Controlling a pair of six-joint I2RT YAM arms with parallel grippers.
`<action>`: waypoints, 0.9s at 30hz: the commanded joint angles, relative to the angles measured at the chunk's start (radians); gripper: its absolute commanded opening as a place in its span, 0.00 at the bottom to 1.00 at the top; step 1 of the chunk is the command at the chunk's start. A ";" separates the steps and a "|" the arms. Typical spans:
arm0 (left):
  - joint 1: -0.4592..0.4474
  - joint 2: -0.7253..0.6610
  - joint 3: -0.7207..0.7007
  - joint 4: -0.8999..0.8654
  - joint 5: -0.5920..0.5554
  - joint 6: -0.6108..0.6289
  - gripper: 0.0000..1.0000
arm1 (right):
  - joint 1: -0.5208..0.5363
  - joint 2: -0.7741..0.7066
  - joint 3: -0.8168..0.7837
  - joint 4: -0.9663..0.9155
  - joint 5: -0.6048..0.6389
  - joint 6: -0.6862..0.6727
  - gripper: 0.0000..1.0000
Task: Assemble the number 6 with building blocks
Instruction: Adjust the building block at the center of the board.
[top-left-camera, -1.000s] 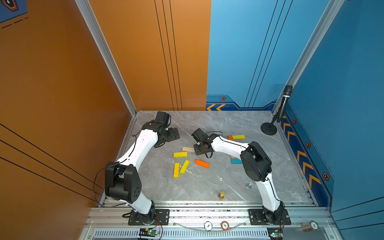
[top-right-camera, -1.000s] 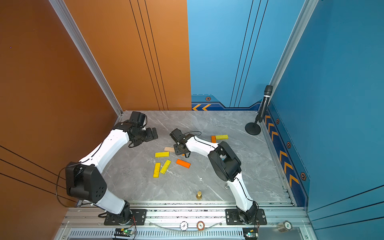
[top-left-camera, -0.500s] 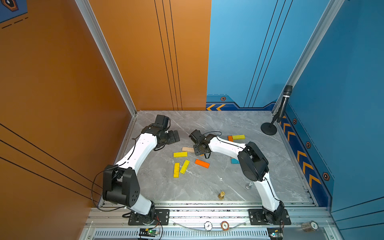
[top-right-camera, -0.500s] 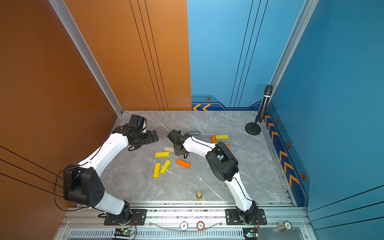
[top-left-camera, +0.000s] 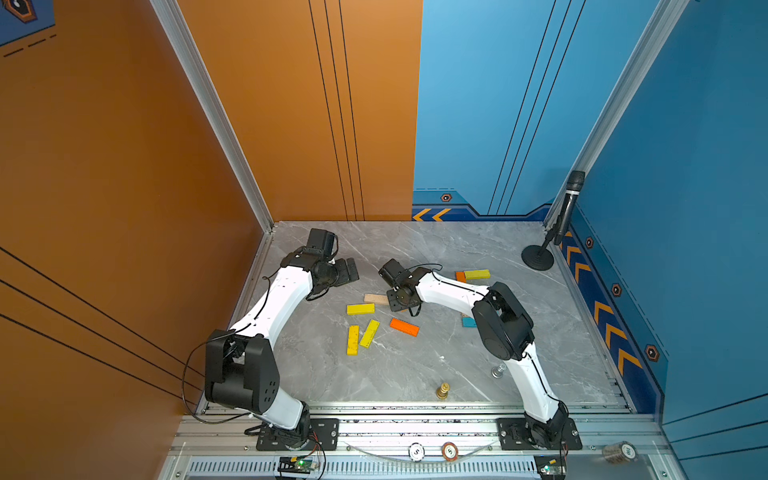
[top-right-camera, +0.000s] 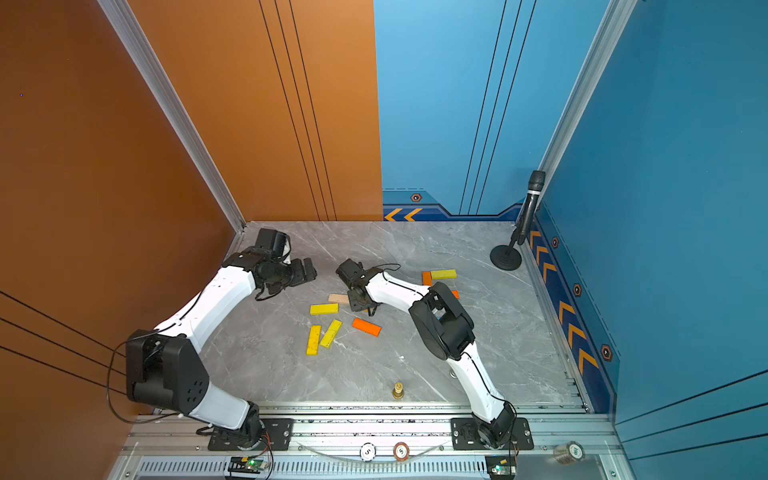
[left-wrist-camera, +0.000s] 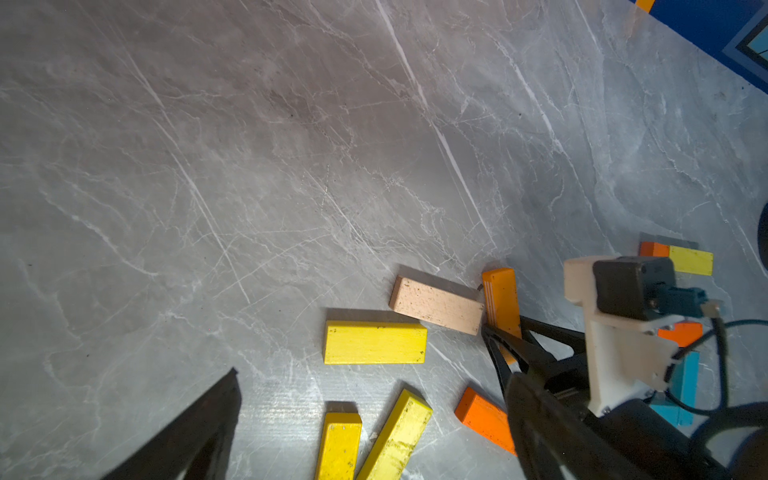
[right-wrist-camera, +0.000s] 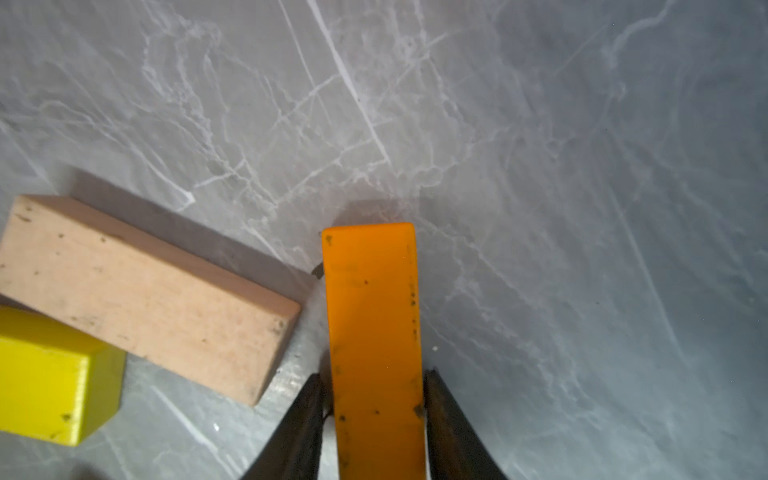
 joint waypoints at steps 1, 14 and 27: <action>0.013 -0.022 -0.014 0.004 0.024 0.015 0.99 | -0.012 0.060 0.037 -0.021 -0.016 0.086 0.36; 0.043 -0.016 -0.019 0.019 0.045 0.005 1.00 | -0.031 0.226 0.381 -0.129 -0.011 0.141 0.48; 0.054 -0.017 -0.022 0.028 0.078 -0.005 1.00 | 0.016 -0.246 -0.087 -0.161 0.102 -0.036 0.85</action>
